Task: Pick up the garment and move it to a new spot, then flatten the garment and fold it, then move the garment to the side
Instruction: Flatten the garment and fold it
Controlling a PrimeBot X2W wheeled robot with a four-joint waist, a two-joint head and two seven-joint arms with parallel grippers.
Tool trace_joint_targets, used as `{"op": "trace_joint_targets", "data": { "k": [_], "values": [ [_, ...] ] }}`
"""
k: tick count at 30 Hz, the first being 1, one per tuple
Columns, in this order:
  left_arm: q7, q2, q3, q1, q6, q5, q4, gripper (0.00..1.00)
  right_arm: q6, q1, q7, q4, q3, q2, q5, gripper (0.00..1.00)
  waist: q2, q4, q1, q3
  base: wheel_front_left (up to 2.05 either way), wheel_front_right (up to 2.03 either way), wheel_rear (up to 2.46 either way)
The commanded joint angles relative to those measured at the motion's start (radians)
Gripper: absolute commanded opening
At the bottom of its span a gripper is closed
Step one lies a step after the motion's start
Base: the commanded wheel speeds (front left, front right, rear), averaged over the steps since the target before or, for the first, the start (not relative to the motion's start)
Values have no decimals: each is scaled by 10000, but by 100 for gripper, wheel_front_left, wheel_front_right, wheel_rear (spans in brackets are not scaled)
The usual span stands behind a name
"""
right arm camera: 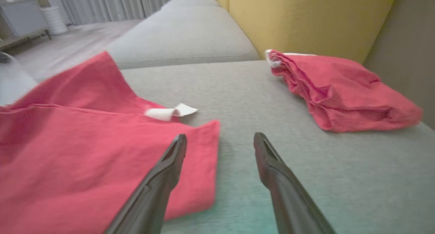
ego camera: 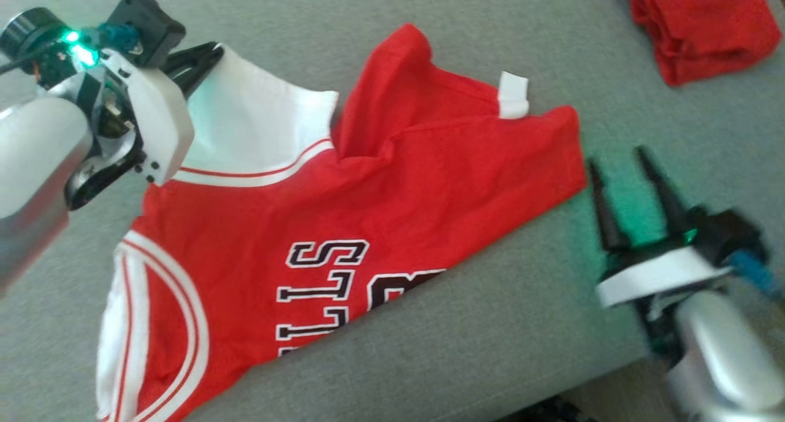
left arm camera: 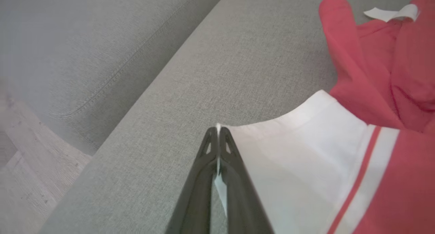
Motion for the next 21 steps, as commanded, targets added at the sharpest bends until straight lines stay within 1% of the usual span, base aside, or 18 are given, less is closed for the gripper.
{"op": "trace_joint_targets", "data": {
  "k": [1, 5, 10, 16, 21],
  "values": [
    [-117, 248, 451, -231, 18, 66, -165, 0, -9, -276, -108, -138, 144, -246, 60, 100, 0, 240, 0, -223, 0, 0, 0],
    [-448, 192, 443, -141, 17, 124, -270, 0, -9, -1355, 111, 1321, 548, -954, 610, 100, 0, 504, 0, -366, 0, 0, 0],
    [-589, 192, 438, -139, 17, 182, -366, 0, -9, -2458, 240, 2731, 1459, -1471, 1296, 100, 0, 744, 0, -333, 0, 0, 0],
    [-534, 273, 437, -53, 17, 226, -496, 0, -9, -3164, 357, 4115, 2624, -1736, 1788, 100, 0, 938, 0, -307, 0, 0, 0],
    [-502, 373, 436, -12, 17, 183, -584, 0, -9, -3346, 400, 4882, 3545, -1727, 2299, 100, 0, 1036, 0, -364, 0, 0, 0]
  ]
}}
